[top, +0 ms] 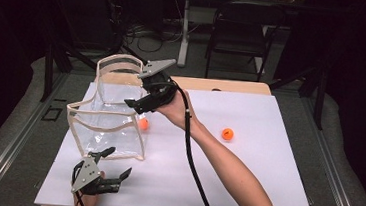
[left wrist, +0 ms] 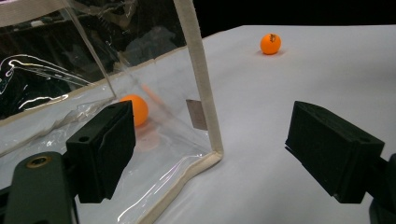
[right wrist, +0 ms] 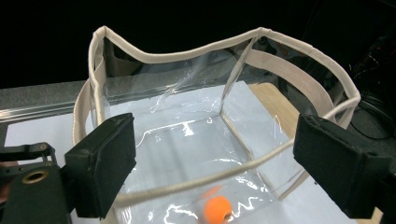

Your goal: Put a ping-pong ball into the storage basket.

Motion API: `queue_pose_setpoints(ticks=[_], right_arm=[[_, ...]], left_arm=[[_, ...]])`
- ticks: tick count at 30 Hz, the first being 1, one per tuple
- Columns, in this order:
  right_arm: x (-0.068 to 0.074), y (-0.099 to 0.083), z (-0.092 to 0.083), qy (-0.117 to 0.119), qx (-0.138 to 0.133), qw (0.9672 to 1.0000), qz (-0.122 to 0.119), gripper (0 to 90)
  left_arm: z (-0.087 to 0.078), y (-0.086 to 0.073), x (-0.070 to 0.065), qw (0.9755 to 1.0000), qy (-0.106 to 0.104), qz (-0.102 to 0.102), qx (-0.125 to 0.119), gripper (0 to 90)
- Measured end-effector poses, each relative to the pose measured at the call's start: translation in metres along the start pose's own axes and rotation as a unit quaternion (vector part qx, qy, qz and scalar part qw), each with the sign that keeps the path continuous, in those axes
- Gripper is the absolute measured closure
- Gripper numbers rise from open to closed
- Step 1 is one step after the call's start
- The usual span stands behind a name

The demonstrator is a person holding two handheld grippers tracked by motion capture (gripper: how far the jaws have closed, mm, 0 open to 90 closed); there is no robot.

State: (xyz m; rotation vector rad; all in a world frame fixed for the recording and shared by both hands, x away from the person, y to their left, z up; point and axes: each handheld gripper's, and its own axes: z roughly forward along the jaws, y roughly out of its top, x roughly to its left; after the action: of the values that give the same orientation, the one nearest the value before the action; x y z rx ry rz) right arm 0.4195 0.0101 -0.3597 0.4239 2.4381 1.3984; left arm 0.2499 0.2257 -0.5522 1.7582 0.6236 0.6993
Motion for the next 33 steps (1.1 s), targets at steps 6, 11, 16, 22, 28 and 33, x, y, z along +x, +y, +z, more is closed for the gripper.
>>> queue_pose_setpoints(ticks=[6,11,16,22,28,33], right_arm=[[-0.004,-0.01,-0.009,0.002,-0.002,1.0,0.007,9.7],[-0.008,-0.02,-0.016,0.002,-0.004,0.9999,0.014,8.7],[-0.009,-0.031,-0.02,0.002,0.004,0.9998,0.017,8.3],[-0.01,-0.043,-0.023,0.003,0.01,0.9997,0.023,7.5],[-0.01,-0.056,-0.024,0.003,0.017,0.9995,0.028,5.8],[-0.011,-0.065,-0.026,0.003,0.02,0.9992,0.033,4.9]], left_arm=[[0.0,0.0,0.0,1.0,0.0,0.001,0.001,15.5],[0.001,0.0,0.0,1.0,-0.002,0.0,0.001,15.5],[0.001,0.0,0.0,1.0,-0.001,0.0,0.001,15.4],[0.001,0.0,-0.001,1.0,-0.002,0.003,0.003,15.5],[0.001,0.0,-0.001,1.0,-0.002,0.003,0.003,15.5],[0.001,0.0,-0.001,1.0,-0.001,0.0,0.002,15.5]])
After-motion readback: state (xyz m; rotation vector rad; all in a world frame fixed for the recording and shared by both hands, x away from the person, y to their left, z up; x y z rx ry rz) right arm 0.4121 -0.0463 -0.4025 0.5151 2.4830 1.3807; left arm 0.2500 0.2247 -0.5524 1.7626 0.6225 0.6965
